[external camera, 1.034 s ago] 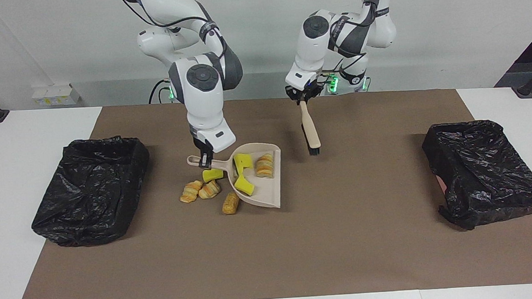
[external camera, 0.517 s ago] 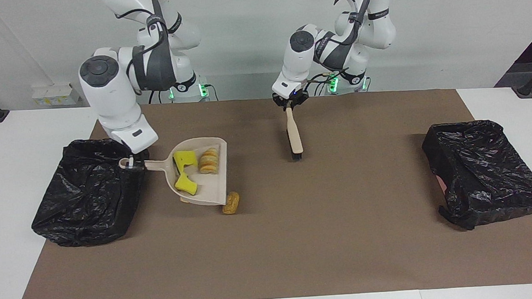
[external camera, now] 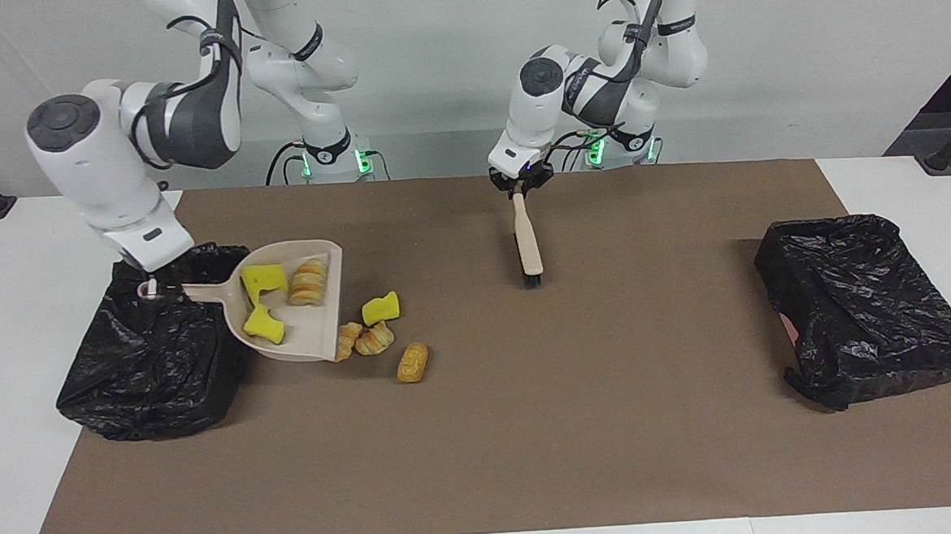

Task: Sweep and dump trash in bin
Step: 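Carry the dustpan with the right gripper over the nearby black bag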

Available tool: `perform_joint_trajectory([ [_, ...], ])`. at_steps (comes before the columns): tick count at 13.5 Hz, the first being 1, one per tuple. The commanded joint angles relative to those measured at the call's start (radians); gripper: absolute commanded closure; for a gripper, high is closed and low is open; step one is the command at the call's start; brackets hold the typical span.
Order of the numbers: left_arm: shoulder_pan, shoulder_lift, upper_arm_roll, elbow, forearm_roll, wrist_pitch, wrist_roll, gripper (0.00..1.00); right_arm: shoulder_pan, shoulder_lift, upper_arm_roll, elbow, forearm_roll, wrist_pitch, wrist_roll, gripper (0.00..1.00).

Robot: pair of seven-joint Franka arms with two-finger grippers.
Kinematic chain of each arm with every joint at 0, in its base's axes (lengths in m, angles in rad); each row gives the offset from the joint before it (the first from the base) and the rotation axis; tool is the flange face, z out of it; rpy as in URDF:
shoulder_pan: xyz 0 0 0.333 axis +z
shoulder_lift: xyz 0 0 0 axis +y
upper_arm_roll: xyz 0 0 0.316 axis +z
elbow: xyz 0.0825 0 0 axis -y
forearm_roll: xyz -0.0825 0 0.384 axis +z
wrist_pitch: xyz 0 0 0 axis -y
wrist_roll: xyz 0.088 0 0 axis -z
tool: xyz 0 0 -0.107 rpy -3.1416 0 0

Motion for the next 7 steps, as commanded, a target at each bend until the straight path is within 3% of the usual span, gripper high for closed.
perform_joint_trajectory([
  [1,0.008,-0.010,0.002,-0.019,-0.016,0.026,0.016,0.83,-0.047,-0.002,0.008,0.006,-0.135,0.082,0.005,1.00],
  [3,0.009,-0.011,0.004,-0.020,-0.016,0.015,0.019,0.12,-0.067,0.001,0.002,0.005,-0.233,0.153,0.081,1.00],
  [4,0.017,-0.007,0.004,-0.017,-0.016,0.016,0.015,0.00,-0.065,0.001,0.002,0.005,-0.296,0.173,0.133,1.00],
  [7,0.078,0.022,0.007,0.030,-0.015,0.010,0.019,0.00,-0.043,-0.005,0.006,-0.004,-0.485,0.156,0.331,1.00],
])
